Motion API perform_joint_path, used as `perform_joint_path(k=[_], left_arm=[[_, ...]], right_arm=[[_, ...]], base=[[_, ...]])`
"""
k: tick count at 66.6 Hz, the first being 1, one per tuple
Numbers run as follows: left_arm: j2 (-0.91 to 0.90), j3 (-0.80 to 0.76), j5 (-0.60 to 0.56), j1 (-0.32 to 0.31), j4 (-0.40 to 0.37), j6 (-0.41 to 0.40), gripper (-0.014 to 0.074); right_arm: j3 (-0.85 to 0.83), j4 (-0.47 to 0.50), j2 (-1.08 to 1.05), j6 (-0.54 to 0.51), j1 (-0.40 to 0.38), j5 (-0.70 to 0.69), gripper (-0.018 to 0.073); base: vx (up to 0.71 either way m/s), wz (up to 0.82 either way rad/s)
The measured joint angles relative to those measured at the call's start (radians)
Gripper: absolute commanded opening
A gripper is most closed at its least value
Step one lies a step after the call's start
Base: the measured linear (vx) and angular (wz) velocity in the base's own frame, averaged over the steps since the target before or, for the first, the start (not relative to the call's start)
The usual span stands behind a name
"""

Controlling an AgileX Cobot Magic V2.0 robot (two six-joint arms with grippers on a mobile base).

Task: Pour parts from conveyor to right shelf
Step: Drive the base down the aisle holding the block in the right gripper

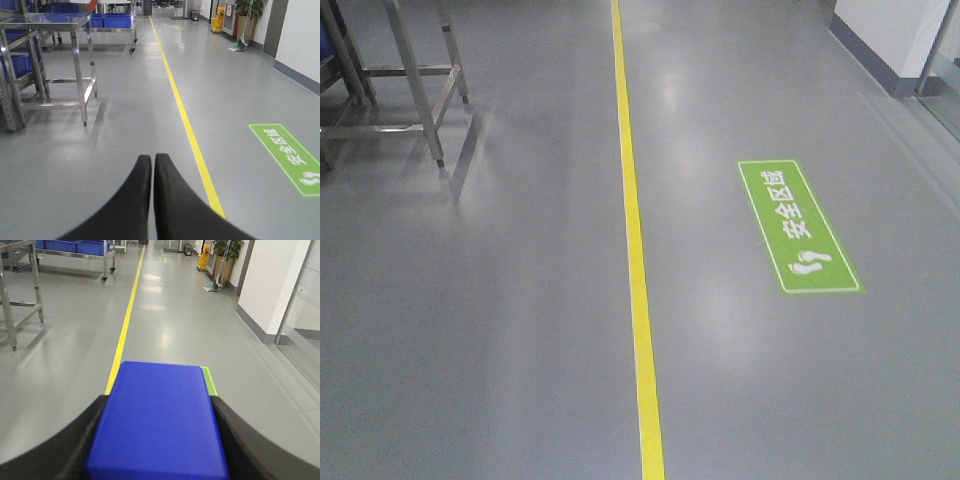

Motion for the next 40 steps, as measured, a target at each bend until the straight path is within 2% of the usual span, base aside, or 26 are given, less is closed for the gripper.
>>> perform_joint_path(k=[40], left_arm=[[0.000,0.000,0.000,0.000,0.000,0.000,-0.0006]], right_arm=[[0.000,0.000,0.000,0.000,0.000,0.000,-0.0005]], base=[[0.77,-0.01]])
